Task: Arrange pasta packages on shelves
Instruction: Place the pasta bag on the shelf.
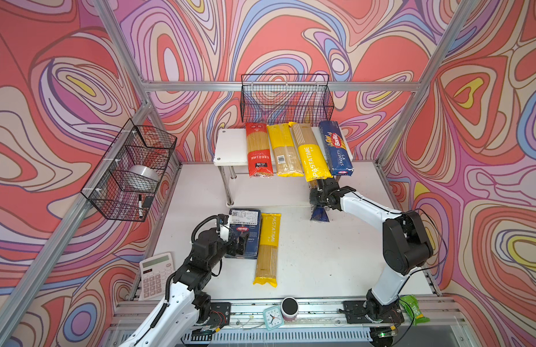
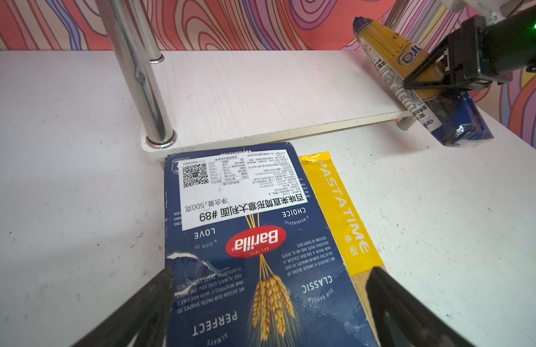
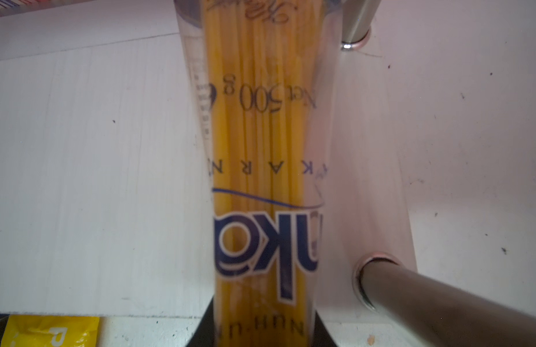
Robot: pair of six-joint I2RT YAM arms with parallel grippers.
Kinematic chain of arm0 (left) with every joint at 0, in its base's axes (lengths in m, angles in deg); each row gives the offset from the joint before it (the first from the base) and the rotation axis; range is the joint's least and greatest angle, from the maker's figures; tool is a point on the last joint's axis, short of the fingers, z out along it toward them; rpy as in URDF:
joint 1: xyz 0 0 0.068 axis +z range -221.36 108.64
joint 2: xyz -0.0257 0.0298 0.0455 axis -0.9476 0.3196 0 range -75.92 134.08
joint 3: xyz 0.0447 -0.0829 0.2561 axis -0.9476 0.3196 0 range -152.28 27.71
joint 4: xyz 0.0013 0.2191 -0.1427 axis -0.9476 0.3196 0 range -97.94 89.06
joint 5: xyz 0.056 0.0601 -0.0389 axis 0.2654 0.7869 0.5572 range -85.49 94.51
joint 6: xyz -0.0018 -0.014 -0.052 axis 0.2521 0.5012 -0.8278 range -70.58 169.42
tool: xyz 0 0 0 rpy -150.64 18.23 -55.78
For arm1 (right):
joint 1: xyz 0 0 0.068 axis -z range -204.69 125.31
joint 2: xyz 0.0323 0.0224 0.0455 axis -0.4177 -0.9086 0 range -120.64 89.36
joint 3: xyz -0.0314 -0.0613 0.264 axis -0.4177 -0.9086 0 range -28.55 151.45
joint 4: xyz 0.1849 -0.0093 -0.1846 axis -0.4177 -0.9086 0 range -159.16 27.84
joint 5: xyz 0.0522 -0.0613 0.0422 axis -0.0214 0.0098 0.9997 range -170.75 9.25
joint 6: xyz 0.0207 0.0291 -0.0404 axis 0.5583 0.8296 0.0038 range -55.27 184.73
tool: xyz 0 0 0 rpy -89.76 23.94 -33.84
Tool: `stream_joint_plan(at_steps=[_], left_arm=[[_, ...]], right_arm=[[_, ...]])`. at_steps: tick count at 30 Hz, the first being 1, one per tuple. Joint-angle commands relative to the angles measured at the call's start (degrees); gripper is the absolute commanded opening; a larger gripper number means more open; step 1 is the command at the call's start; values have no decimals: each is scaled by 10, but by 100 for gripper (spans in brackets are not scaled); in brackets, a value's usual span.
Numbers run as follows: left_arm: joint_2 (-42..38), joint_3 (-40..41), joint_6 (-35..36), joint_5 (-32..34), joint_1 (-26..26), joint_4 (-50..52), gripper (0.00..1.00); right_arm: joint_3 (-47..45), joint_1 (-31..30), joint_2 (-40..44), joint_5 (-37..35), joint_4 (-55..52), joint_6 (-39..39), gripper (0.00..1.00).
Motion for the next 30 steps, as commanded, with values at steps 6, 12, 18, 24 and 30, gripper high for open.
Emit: stream_joint_plan(at_steps=[6, 12, 18, 24, 30], left_arm=[[-4, -13, 0, 2, -4, 5, 100], [-4, -12, 1, 2, -4, 5, 100], [-2, -13, 1, 0, -5, 4, 100], [-3, -13, 1, 0, -4, 5, 100], [-9, -11, 1, 2, -4, 6, 100]], right_arm=[[38, 4, -6, 2, 24, -11, 34], [15, 4, 12, 0, 14, -11, 55], [-38, 3, 58, 20, 4, -4, 63], [-130, 2, 132, 18, 14, 17, 67], [-220, 3, 223, 51, 15, 31, 70]])
